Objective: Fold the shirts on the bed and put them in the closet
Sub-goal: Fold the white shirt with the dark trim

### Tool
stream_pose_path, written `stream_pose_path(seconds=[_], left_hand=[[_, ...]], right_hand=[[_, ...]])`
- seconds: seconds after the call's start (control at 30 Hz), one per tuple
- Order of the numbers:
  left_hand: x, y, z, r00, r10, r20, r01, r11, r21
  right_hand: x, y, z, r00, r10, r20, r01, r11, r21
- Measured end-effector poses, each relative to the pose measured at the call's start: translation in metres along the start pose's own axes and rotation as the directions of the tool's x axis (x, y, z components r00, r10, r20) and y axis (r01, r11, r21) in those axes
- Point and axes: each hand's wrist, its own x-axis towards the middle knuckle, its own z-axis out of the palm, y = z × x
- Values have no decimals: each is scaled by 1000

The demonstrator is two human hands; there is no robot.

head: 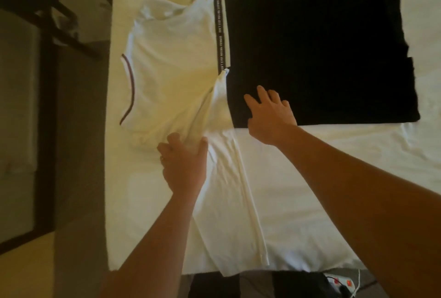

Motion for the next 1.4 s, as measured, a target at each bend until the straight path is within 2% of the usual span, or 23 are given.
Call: stream_pose_path(seconds=[0.1,0.2,0.4,0.47,0.5,0.53,0.6,0.63,0.7,0.77,0.83,0.9,0.97,1.03,1.07,1.1,1.13,1.2,1.27,1.33,1.4], left_hand=[[-8,-15,-4,987,-118,107,130,985,-111],[-12,-23,-8,979,-126,160,149,978,-145],[-15,-41,-17,980,-121,160,116,993,37],[-14,-47,-15,955,-146,259,151,988,-1],[-12,-49,-13,926,-144,348,180,981,-71],[-10,-48,-14,876,-124,467,235,954,-188],[0,-37,-29,725,4,689,350,859,-373],[8,-29,-39,659,107,745,350,833,-429],[30,-8,-62,607,268,748,277,811,-516],[60,19,-84,626,327,708,265,765,-587],[93,50,-99,647,338,683,326,688,-648],[128,81,-110,659,357,662,434,538,-722],[164,110,-120,694,408,592,486,341,-805],[196,130,-133,756,428,495,463,185,-867],[209,136,-141,784,408,469,443,162,-882],[217,136,-144,801,381,462,425,181,-887],[224,133,-146,826,345,446,364,279,-889],[228,113,-137,894,264,362,144,597,-790],[222,77,-119,946,211,245,-24,802,-597],[205,37,-105,959,170,227,-60,904,-422],[185,2,-95,975,136,174,-84,956,-280]], right_hand=[[7,-19,7,990,113,78,-116,993,28],[13,-25,13,981,174,89,-175,985,4],[15,-30,17,968,235,90,-238,971,19],[15,-33,17,965,248,86,-251,967,32],[14,-34,17,966,247,83,-250,967,38],[13,-34,17,966,244,82,-248,968,43],[12,-34,16,966,244,80,-249,966,61],[11,-34,15,967,244,79,-249,966,66],[12,-32,14,968,237,87,-243,968,60],[14,-27,13,968,223,113,-229,972,49],[17,-20,11,972,184,147,-190,981,26],[20,-17,7,979,122,161,-124,992,5],[20,-16,1,972,148,182,-162,985,66],[18,-20,-4,963,175,203,-198,975,98],[19,-23,-7,959,185,215,-207,975,84],[16,-28,-10,954,205,220,-223,973,61],[18,-33,-13,951,233,204,-246,968,42],[24,-43,-19,955,282,87,-285,958,24],[37,-54,-26,949,302,-92,-290,949,122],[52,-67,-31,938,299,-177,-238,924,299],[68,-84,-36,943,251,-218,-140,895,424]])
